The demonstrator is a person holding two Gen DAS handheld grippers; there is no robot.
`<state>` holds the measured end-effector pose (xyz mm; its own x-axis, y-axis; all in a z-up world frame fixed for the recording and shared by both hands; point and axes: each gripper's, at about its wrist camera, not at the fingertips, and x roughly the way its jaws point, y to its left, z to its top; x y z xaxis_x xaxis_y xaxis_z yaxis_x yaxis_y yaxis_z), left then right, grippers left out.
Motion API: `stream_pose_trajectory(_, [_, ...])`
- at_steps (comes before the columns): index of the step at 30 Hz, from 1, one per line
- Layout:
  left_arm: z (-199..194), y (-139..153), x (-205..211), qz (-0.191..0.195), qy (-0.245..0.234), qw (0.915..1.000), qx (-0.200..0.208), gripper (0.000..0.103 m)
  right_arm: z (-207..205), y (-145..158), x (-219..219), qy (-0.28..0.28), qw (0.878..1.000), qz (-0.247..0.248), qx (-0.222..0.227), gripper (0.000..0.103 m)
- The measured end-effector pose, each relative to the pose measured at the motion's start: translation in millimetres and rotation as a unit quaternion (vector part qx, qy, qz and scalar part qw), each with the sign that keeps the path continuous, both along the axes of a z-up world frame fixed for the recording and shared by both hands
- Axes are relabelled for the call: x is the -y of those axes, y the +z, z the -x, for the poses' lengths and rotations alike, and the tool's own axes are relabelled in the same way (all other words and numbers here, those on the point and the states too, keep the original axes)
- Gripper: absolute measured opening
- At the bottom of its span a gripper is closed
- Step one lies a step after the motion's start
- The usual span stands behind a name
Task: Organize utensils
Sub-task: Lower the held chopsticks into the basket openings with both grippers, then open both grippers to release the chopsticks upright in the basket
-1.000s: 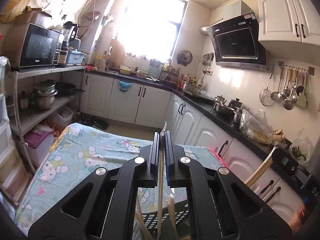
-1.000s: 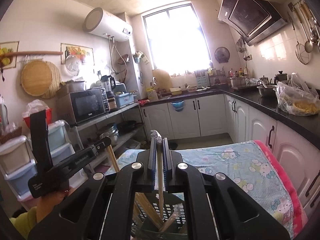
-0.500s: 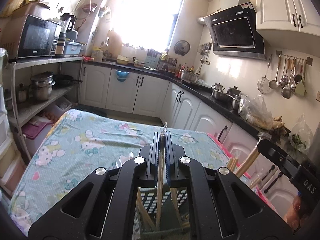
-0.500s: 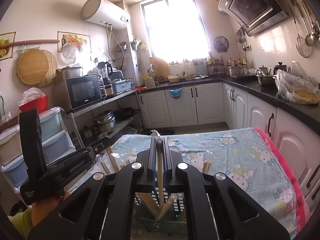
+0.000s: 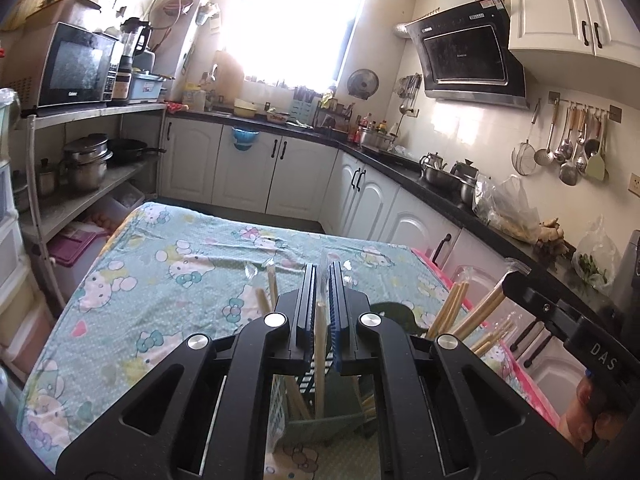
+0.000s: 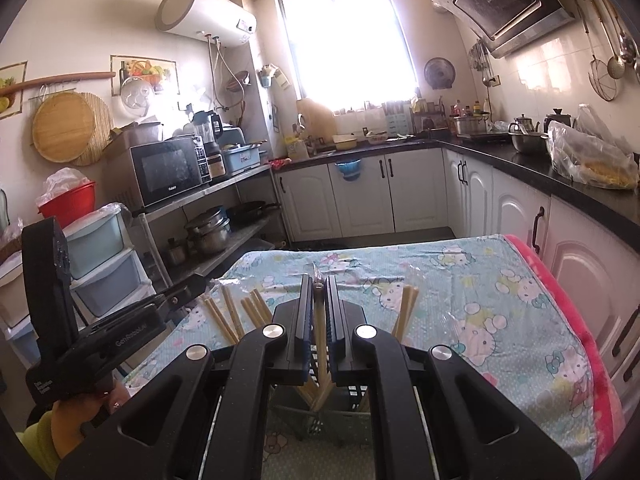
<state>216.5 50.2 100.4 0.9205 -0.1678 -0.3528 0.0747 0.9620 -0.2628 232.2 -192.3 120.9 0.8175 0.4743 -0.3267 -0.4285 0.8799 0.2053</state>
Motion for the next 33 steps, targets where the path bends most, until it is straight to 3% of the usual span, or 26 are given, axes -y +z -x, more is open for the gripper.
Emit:
stream_pose_trajectory(4, [7.3,-2.4,-0.5,-0.002,-0.004,1.0,-0.008,0.018,1.1,-2.8,3.3,-0.002,1.0,-0.001,-0.012,0.013])
stream_pose_trajectory(9, [17.2,-6.2,-1.5,-0.001,-0.006,0.9998,-0.016,0.021,6.9,-6.1,7.7,-0.004,1.0,-0.003,-0.02,0.014])
stream_pose_trajectory(22, [40.4,-15.9,-4.0,0.005,-0.008,0.9992,-0.04,0.051,31.7,-11.9,17.6,-0.001,1.0,0.005,-0.023,0.028])
stream_pose_trajectory(33, [59.5,-32.2,-1.5,0.003,-0.018,0.9981,-0.059,0.067,51.7,-30.3,22.2,0.007,0.999,0.02,-0.036,0.041])
